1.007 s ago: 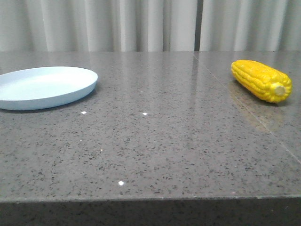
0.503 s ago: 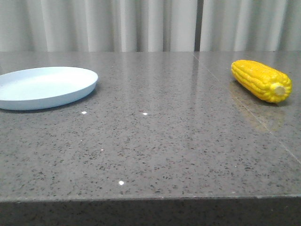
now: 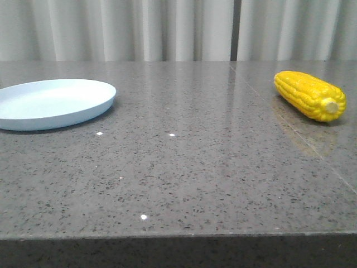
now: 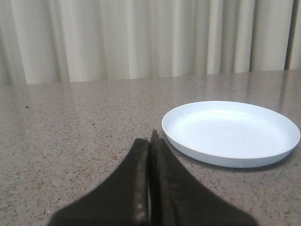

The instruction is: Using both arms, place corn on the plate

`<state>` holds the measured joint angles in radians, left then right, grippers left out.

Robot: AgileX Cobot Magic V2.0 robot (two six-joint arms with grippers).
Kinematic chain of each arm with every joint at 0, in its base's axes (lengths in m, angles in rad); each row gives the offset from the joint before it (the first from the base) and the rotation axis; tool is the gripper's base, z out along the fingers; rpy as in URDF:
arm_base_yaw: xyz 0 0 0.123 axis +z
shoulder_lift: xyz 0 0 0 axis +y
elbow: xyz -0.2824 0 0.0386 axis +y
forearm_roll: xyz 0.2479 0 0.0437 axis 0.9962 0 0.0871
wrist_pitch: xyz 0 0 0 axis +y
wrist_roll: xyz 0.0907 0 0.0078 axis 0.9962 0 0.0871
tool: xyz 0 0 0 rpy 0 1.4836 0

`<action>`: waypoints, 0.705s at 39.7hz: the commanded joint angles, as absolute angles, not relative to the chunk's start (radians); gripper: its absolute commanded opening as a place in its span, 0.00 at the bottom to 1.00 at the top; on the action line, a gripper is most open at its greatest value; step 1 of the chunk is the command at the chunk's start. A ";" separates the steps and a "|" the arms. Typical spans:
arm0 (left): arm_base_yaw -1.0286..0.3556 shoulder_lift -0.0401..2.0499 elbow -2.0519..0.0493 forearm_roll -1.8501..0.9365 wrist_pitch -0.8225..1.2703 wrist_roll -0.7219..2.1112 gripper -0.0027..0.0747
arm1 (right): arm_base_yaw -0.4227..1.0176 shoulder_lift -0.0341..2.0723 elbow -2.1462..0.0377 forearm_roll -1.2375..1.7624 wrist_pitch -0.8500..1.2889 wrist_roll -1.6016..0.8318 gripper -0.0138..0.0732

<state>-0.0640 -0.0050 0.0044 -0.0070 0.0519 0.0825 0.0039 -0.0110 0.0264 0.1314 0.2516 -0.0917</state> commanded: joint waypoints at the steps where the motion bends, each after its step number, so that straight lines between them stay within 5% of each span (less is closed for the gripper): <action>1: -0.069 -0.026 0.008 -0.010 -0.033 0.081 0.01 | 0.000 -0.027 0.022 0.131 0.161 -0.100 0.09; 13: -0.069 -0.026 -0.028 -0.014 -0.325 0.078 0.01 | 0.000 -0.027 -0.073 0.153 0.063 -0.100 0.09; 28: -0.069 0.242 -0.440 -0.011 0.150 0.078 0.01 | 0.000 0.189 -0.443 0.138 0.366 -0.100 0.09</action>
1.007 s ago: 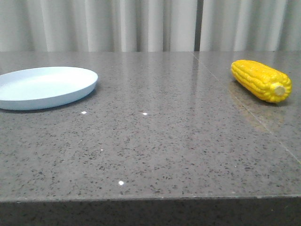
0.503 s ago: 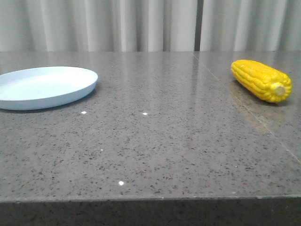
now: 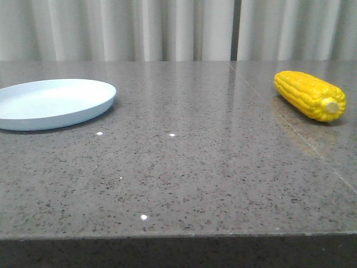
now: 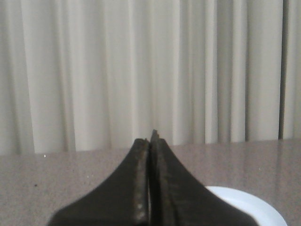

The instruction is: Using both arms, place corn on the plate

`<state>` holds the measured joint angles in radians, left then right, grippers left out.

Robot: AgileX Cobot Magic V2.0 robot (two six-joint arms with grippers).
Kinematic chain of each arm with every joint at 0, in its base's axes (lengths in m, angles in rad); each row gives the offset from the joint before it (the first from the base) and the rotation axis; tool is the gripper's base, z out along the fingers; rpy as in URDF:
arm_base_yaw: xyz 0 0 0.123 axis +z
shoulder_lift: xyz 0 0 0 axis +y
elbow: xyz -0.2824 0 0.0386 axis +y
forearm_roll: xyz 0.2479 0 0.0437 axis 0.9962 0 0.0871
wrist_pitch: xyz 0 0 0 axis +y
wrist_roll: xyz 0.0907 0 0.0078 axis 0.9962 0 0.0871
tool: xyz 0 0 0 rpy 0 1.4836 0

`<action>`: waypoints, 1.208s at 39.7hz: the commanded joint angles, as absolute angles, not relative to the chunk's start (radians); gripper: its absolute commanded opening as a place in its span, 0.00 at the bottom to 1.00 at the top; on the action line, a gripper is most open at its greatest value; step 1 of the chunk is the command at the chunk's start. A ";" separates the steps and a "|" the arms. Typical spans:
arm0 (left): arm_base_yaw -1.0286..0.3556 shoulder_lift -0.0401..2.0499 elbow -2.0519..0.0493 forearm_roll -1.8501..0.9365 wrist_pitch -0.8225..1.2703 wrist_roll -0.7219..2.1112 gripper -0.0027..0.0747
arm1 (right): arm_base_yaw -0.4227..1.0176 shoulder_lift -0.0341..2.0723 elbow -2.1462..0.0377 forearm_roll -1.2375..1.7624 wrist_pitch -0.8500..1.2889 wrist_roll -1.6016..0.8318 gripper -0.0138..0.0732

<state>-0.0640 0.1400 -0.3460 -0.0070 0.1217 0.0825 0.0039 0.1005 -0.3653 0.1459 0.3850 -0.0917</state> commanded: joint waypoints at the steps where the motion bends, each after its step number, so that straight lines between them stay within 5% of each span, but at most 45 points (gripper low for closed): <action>1: -0.069 0.267 -0.456 -0.011 0.161 0.078 0.01 | 0.000 0.214 -0.455 0.138 0.367 -0.100 0.09; 15: -0.069 0.419 -0.531 -0.011 0.167 0.078 0.03 | 0.000 0.399 -0.513 0.138 0.255 -0.100 0.16; 19: -0.069 0.418 -0.531 -0.011 0.167 0.078 0.24 | 0.000 0.399 -0.513 0.138 0.240 -0.100 0.39; 23: -0.069 0.418 -0.531 -0.011 0.167 0.078 0.60 | 0.000 0.399 -0.513 0.138 0.241 -0.100 0.68; 27: -0.069 0.418 -0.531 -0.011 0.169 0.078 0.83 | 0.000 0.399 -0.513 0.138 0.241 -0.100 0.81; 36: -0.069 0.447 -0.542 -0.015 0.194 0.078 0.83 | 0.000 0.399 -0.511 0.138 0.245 -0.100 0.83; 48: -0.069 0.855 -0.812 -0.032 0.537 0.014 0.83 | 0.000 0.399 -0.511 0.138 0.245 -0.100 0.83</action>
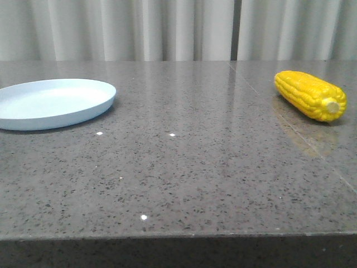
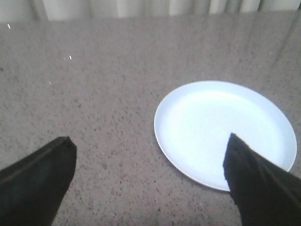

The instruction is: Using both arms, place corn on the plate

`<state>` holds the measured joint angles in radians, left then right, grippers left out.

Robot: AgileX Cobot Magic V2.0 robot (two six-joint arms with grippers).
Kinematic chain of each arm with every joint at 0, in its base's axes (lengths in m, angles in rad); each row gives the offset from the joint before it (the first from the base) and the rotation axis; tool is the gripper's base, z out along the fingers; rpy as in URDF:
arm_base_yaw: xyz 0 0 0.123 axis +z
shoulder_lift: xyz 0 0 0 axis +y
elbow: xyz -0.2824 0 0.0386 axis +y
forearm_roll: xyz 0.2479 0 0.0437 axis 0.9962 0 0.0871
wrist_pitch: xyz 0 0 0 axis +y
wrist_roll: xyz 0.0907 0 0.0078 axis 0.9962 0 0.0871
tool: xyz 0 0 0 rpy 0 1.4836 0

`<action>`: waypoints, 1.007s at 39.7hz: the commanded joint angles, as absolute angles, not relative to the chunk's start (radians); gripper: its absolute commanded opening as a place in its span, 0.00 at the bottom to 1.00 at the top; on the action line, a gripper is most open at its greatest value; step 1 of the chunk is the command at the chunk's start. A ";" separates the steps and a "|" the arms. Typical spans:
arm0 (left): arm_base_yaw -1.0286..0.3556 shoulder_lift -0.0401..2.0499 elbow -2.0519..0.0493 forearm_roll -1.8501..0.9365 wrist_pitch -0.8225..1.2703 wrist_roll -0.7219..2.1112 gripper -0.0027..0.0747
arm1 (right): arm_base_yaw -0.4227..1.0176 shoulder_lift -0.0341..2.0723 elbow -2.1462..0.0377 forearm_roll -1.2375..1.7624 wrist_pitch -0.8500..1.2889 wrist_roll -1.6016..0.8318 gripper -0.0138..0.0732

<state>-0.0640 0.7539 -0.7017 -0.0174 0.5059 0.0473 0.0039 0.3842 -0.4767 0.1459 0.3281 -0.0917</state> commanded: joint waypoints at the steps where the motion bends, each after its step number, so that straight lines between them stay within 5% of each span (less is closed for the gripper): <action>1: -0.069 0.884 -0.835 -0.032 0.561 0.011 0.83 | 0.000 0.399 -0.511 0.138 0.245 -0.100 0.83; 21: -0.069 1.460 -1.192 -0.043 0.706 0.000 0.83 | 0.000 0.399 -0.511 0.138 0.245 -0.100 0.83; 40: -0.083 1.634 -1.238 -0.087 0.708 0.000 0.42 | 0.000 0.399 -0.511 0.138 0.245 -0.100 0.83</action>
<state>-0.0679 1.6597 -1.2080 -0.0618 0.7481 0.0097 0.0039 0.3842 -0.4767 0.1459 0.3281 -0.0917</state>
